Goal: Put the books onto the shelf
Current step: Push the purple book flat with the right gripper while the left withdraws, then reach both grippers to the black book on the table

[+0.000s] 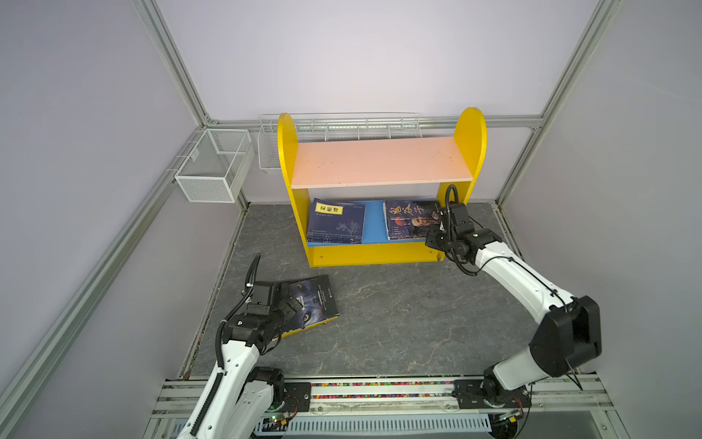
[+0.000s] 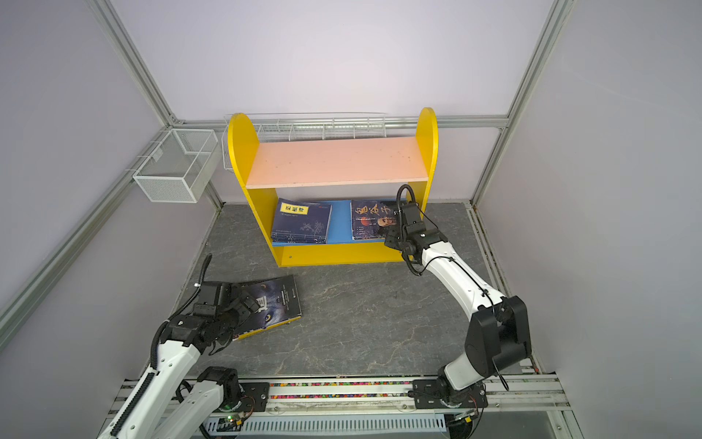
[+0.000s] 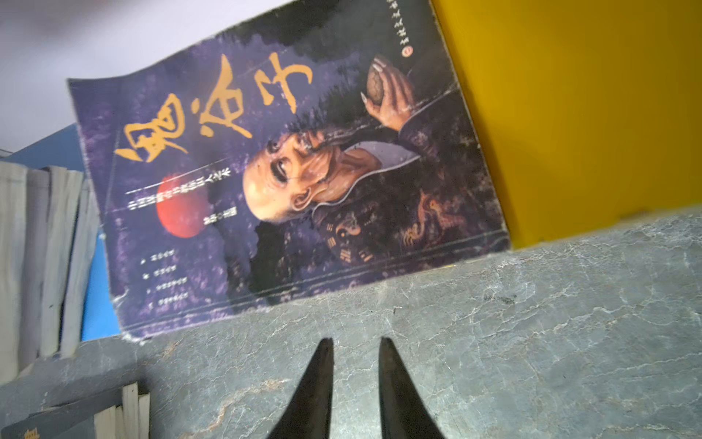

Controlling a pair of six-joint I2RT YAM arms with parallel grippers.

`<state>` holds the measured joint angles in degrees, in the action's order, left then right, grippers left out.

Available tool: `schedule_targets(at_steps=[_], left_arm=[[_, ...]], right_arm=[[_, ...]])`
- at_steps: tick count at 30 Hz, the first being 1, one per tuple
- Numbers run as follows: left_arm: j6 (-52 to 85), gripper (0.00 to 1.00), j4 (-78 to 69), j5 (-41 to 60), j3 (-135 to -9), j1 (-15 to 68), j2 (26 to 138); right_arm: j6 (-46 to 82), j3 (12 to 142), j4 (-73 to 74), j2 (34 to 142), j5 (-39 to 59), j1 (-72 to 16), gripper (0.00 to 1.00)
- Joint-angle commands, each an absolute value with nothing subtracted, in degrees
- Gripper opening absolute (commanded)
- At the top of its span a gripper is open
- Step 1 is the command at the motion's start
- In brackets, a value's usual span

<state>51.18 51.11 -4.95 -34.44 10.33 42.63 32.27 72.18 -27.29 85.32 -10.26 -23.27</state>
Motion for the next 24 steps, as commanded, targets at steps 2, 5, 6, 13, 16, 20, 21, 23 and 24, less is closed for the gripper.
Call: schedule_targets(at_steps=[2,5,6,13,16,20,21,23,24], left_arm=[[52.9,1.00,54.1,-8.6,-34.4,10.0,42.9],[52.9,1.00,54.0,-9.1,-34.5,9.9,45.4],[52.7,1.00,53.8,-9.4,-34.5,10.0,46.0],[52.6,1.00,53.0,-10.3,-34.4,9.9,49.3],[52.2,0.96,51.7,-8.7,-33.9,10.0,49.1],[50.0,0.93,51.6,-7.2,-33.7,10.0,48.8],[49.6,0.93,51.7,-6.8,-33.8,10.0,48.7],[49.1,0.92,50.3,-4.6,-33.2,10.0,48.6],[48.9,0.91,49.8,-4.2,-32.9,10.0,48.5]], right_arm=[[27.5,66.3,-22.4,79.8,-6.1,-28.7,0.37],[21.3,63.9,-20.9,79.0,-0.7,-34.0,0.52],[19.2,63.5,-20.8,79.3,0.9,-35.8,0.56],[10.1,65.6,-20.7,87.9,10.8,-45.8,0.64],[9.2,69.5,-21.8,93.9,17.6,-46.6,0.64],[7.8,74.9,-23.1,101.8,24.9,-46.8,0.64],[7.7,76.7,-24.2,104.0,26.4,-46.8,0.64],[8.2,80.3,-26.2,108.7,30.3,-46.9,0.64],[8.5,81.5,-26.2,110.3,32.1,-47.0,0.64]])
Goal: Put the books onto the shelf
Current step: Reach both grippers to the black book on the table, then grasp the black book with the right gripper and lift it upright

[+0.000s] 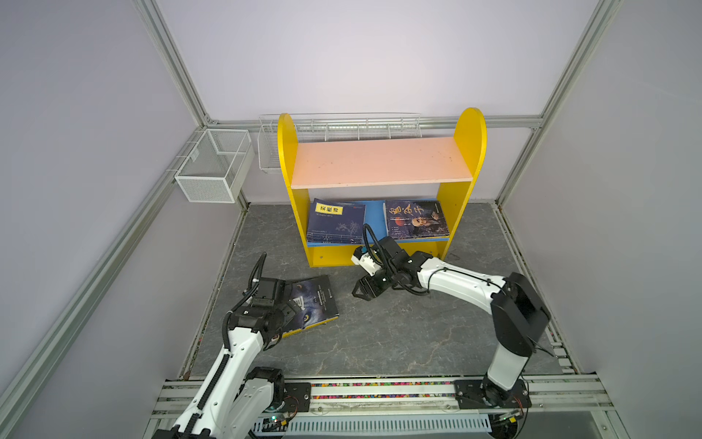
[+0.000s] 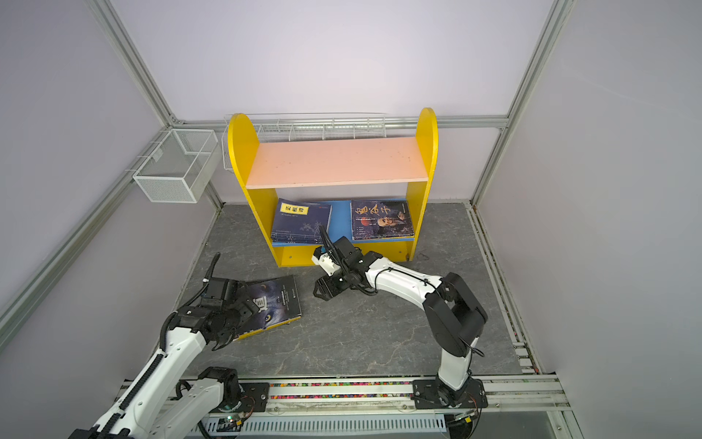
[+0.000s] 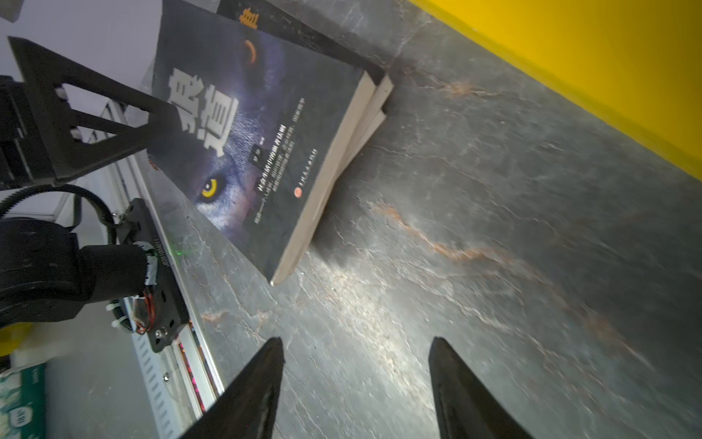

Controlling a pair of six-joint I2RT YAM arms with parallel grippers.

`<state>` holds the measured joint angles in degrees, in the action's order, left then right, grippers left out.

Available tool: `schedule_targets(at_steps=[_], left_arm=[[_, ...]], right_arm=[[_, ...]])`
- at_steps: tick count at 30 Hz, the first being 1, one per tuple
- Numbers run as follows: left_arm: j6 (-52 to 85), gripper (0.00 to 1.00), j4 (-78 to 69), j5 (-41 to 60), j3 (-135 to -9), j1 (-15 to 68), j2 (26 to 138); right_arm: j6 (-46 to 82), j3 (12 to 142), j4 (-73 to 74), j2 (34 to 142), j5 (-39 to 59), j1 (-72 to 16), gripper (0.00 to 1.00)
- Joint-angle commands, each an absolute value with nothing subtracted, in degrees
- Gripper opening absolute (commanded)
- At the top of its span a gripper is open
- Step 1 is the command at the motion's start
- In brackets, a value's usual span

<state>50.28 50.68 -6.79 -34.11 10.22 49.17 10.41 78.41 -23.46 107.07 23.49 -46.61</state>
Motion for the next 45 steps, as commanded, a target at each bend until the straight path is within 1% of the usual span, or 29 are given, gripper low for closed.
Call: schedule_targets(at_steps=[1,7,12,15,18,23,26,31,35,38,40,42,45], left_arm=[[48.8,0.89,49.2,-3.9,-32.4,10.0,48.7],[49.4,0.84,44.2,0.5,-29.1,10.4,49.2],[50.2,0.81,42.6,-0.2,-28.7,12.7,48.6],[52.0,0.80,40.4,-0.9,-28.6,15.6,50.1],[51.9,0.79,39.9,-1.6,-29.3,16.8,53.0],[51.3,0.78,39.7,-1.8,-29.9,16.8,54.8],[51.3,0.79,40.8,-2.3,-30.3,16.8,54.5],[54.6,0.84,45.2,-6.0,-31.8,16.9,49.7],[60.5,0.87,48.1,-8.9,-33.2,16.8,41.3],[61.7,0.89,49.4,-8.6,-36.0,16.7,37.7],[61.2,0.90,48.4,-6.4,-38.5,16.7,36.6],[60.1,0.91,45.3,-2.1,-40.2,16.7,36.0],[61.2,0.92,34.2,9.5,-39.1,15.5,35.6]], right_arm=[[8.6,82.6,-26.4,112.1,33.8,-47.2,0.64],[9.3,87.6,-28.3,118.7,33.9,-49.2,0.64],[9.4,89.4,-28.3,121.8,35.2,-49.4,0.63],[9.9,90.5,-27.1,122.7,35.7,-49.4,0.60],[10.8,89.6,-23.6,121.0,37.0,-49.4,0.48],[11.9,86.1,-17.9,116.2,37.6,-49.3,0.18],[13.2,83.9,-13.9,113.8,39.0,-49.3,0.07],[11.0,79.3,-11.8,107.8,41.6,-49.4,0.07],[9.0,75.1,-12.1,99.8,44.0,-49.2,0.07],[9.6,71.7,-12.1,93.3,45.1,-47.8,0.07],[11.5,69.4,-11.4,89.7,45.9,-45.7,0.07],[14.0,67.2,-9.8,86.6,46.2,-43.2,0.07],[20.1,62.4,-2.5,81.6,47.6,-37.8,0.07]])
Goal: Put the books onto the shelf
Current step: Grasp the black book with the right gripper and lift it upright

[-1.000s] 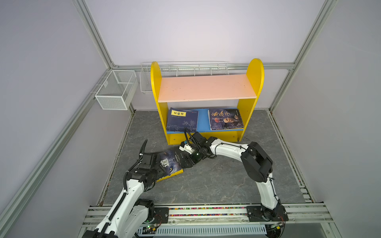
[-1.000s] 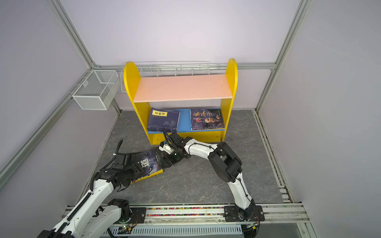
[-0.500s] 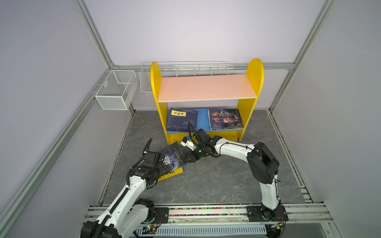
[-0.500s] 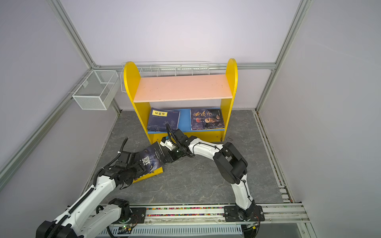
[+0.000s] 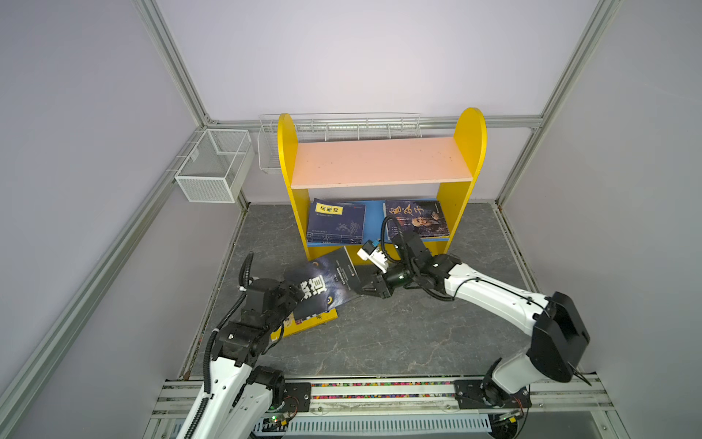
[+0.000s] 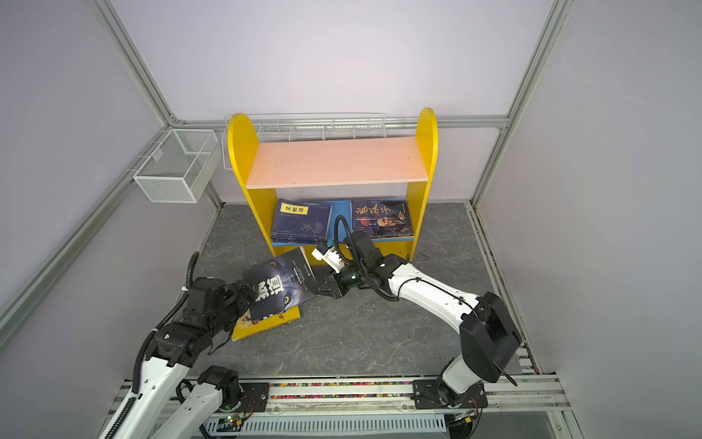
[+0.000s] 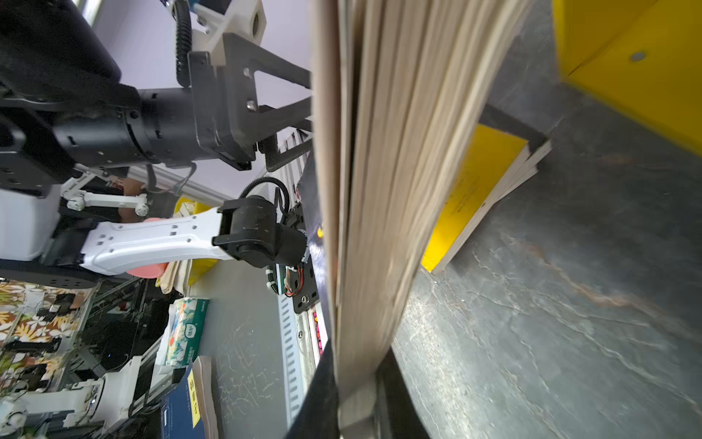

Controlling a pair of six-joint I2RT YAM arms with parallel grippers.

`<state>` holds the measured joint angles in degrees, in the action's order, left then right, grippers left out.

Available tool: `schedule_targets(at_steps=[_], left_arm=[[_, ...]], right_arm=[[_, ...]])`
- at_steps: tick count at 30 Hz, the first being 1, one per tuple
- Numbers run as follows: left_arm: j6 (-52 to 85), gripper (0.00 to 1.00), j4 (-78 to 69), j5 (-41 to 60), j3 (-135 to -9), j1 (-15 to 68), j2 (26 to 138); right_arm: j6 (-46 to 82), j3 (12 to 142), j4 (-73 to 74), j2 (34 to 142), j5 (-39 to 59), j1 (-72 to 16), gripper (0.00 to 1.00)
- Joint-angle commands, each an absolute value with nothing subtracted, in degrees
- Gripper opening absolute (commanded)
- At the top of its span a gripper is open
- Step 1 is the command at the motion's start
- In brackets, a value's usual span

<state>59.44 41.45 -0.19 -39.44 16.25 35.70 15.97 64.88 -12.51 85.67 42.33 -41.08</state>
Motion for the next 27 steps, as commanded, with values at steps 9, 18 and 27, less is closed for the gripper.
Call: schedule_targets(at_steps=[9,18,27], left_arm=[[71.0,0.93,-3.6,26.5,-31.1,15.4,40.6],[69.7,0.81,-10.8,26.0,-27.9,17.0,41.0],[68.7,0.49,-13.7,25.9,-27.0,17.5,42.3]], right_arm=[[25.0,61.8,0.5,76.4,46.5,-29.9,0.07],[29.6,60.2,4.6,75.9,48.9,-29.7,0.07],[31.2,59.5,6.7,76.7,51.3,-29.7,0.07]])
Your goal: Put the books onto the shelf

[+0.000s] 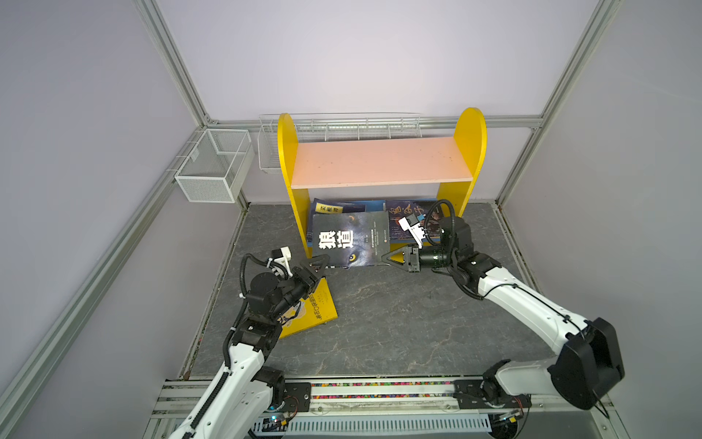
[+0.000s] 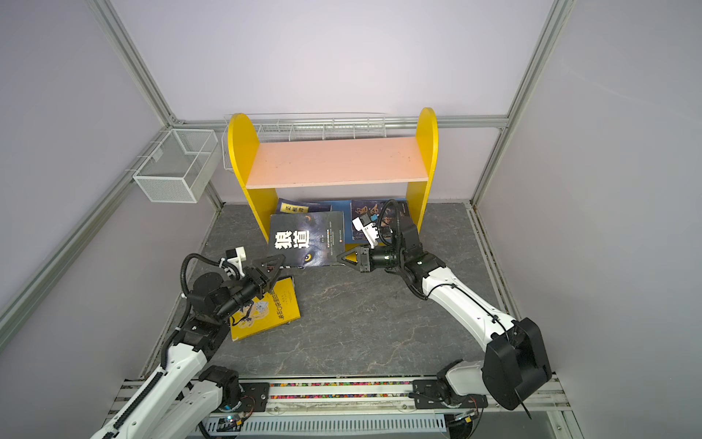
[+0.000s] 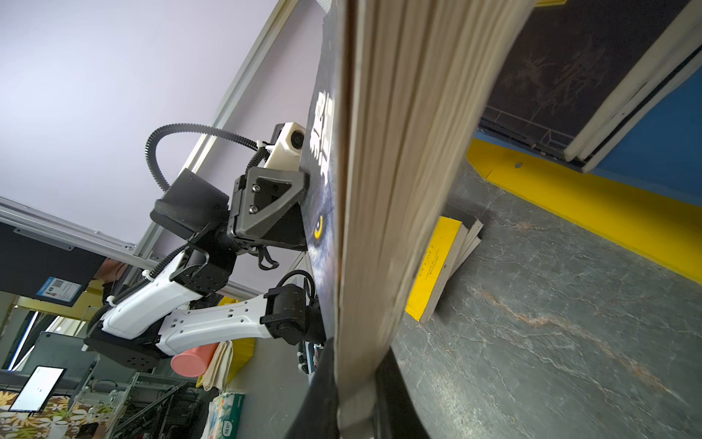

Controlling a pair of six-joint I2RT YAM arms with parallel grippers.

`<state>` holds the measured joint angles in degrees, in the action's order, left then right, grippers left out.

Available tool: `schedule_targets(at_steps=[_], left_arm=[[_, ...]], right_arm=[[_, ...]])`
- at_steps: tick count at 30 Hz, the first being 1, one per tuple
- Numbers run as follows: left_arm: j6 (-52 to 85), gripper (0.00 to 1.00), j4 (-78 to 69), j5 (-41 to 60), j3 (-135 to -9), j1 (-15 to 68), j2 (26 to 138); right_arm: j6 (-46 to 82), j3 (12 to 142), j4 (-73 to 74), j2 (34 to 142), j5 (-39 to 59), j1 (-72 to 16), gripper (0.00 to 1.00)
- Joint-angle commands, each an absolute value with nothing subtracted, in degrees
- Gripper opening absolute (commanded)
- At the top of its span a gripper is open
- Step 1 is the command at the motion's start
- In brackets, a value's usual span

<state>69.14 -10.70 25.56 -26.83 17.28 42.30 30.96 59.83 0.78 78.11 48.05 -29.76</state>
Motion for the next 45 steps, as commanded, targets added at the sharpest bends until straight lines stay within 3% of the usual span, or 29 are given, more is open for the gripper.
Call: schedule_targets(at_steps=[1,7,12,16,19,25,35,45], left_arm=[[68.7,0.42,-13.6,25.7,-27.0,17.5,42.4],[68.1,0.01,-11.9,25.0,-26.9,17.7,42.8],[62.8,0.00,-4.5,19.5,-30.0,21.8,42.8],[59.5,0.00,-5.4,9.8,-32.7,30.0,45.4],[58.6,0.00,-8.1,6.7,-35.1,33.4,48.5],[55.8,0.00,-11.2,8.6,-40.3,34.8,52.8],[55.2,0.00,-17.8,12.4,-43.6,35.5,57.7],[55.4,0.00,-27.4,3.0,-55.5,40.7,79.0]], right_arm=[[31.1,59.3,6.6,76.9,51.3,-29.8,0.07],[27.9,59.6,2.3,76.7,49.1,-29.7,0.07],[24.9,61.6,-4.4,76.2,41.9,-29.2,0.12],[25.3,64.7,-16.0,75.7,20.8,-26.7,0.41],[25.7,64.7,-20.5,73.6,9.4,-23.8,0.50],[31.4,61.7,-28.3,69.1,-2.1,-16.7,0.50],[33.2,55.6,-32.0,67.2,-3.0,-12.4,0.50],[30.9,59.9,-35.8,68.9,-3.6,-12.1,0.50]])
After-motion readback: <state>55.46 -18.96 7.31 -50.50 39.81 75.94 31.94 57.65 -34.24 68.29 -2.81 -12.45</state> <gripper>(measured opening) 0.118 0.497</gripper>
